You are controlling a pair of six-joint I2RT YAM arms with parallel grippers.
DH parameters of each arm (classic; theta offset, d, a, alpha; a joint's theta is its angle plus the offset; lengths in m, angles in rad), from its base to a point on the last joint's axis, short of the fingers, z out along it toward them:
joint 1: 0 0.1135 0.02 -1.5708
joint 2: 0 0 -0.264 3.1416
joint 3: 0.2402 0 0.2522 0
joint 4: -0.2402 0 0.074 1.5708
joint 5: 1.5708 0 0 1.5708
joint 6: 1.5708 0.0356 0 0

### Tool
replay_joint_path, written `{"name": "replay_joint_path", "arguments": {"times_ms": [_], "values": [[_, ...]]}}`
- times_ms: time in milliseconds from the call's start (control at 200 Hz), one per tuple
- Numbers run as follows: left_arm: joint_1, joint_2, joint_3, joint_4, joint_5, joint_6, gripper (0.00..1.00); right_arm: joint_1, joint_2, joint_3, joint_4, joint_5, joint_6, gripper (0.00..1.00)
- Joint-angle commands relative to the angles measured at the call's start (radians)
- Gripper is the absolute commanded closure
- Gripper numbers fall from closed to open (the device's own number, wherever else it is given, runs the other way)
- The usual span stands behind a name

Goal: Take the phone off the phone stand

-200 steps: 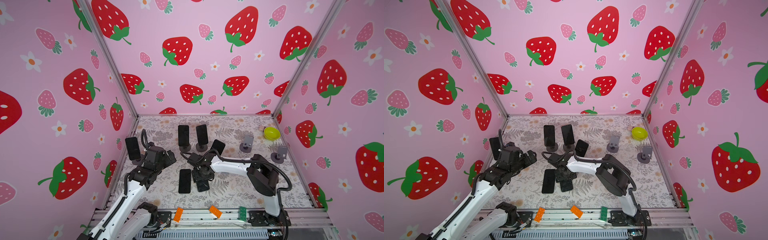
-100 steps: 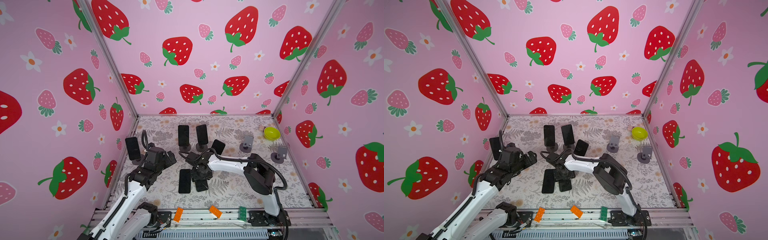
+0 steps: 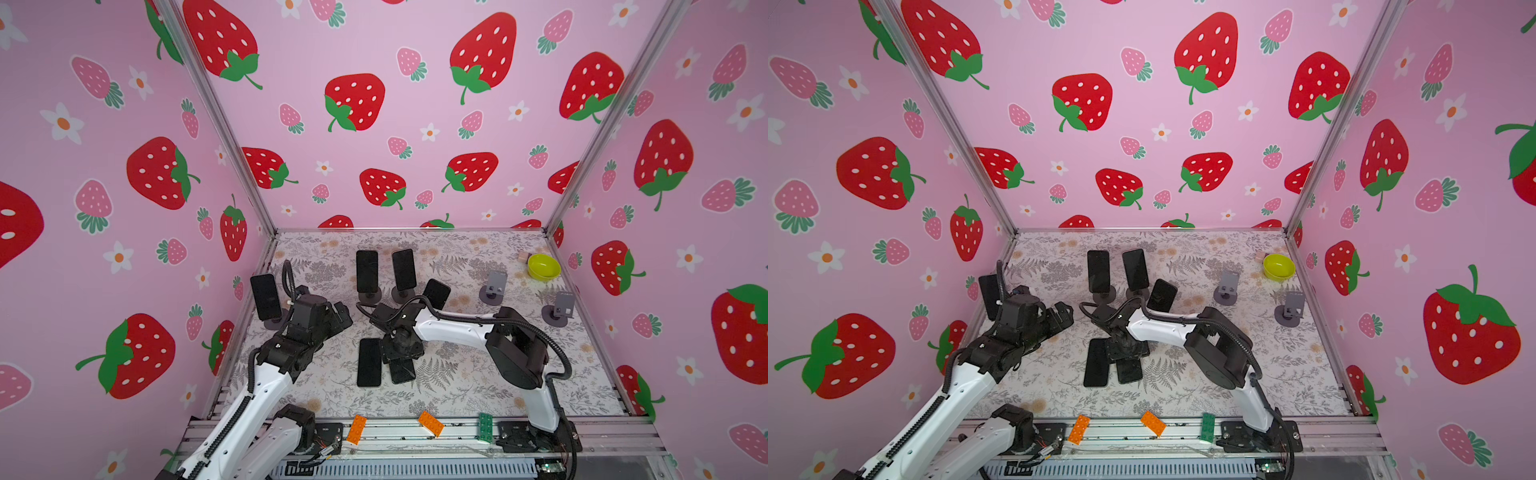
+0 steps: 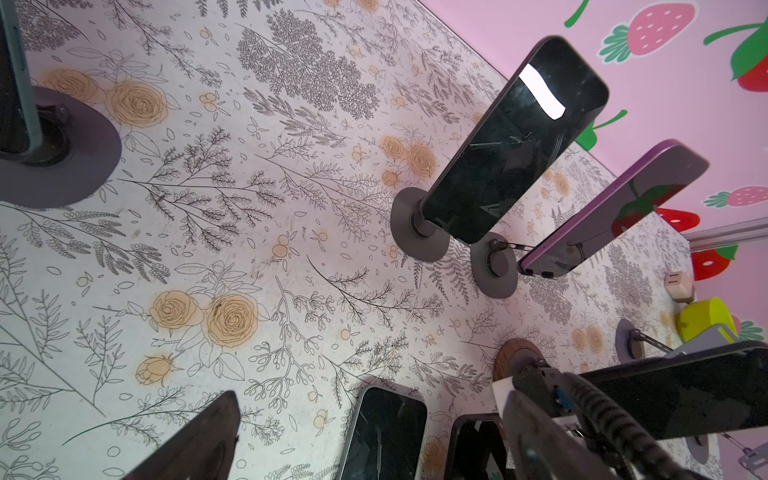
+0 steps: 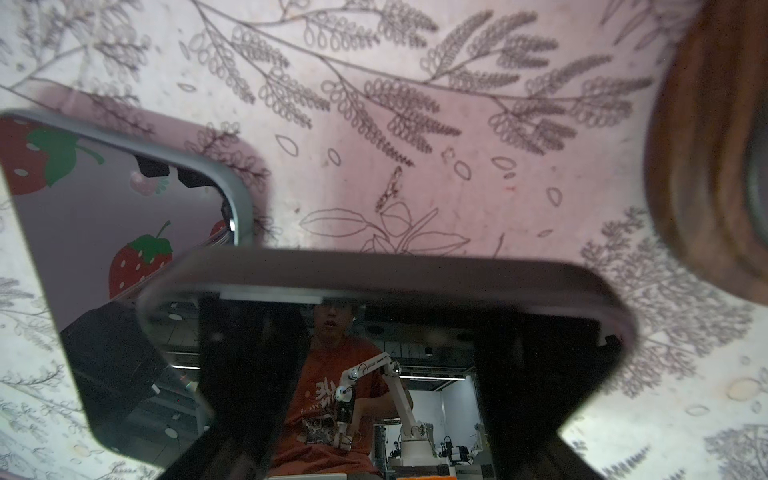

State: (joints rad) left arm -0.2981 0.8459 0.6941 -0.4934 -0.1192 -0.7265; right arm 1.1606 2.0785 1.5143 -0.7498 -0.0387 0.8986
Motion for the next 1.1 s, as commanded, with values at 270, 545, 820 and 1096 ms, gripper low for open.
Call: {"name": "replay_joint_path", "arguments": {"times_ms": [270,545,820,1096], "values": [[0.003,-0.033,-0.014,-0.025,-0.002,0.012,0.00,0.034,0.084,-0.078,-0.021,-0.145,0.091,0.25],[0.004,-0.066,-0.013,-0.047,0.007,0.015,0.00,0.034,0.092,-0.085,-0.012,-0.152,0.121,0.21],[0.004,-0.105,-0.027,-0.058,0.004,0.014,0.00,0.034,0.095,-0.098,-0.010,-0.149,0.129,0.19],[0.003,-0.108,-0.027,-0.056,0.006,0.013,0.00,0.029,0.097,-0.091,-0.026,-0.145,0.137,0.20]]}}
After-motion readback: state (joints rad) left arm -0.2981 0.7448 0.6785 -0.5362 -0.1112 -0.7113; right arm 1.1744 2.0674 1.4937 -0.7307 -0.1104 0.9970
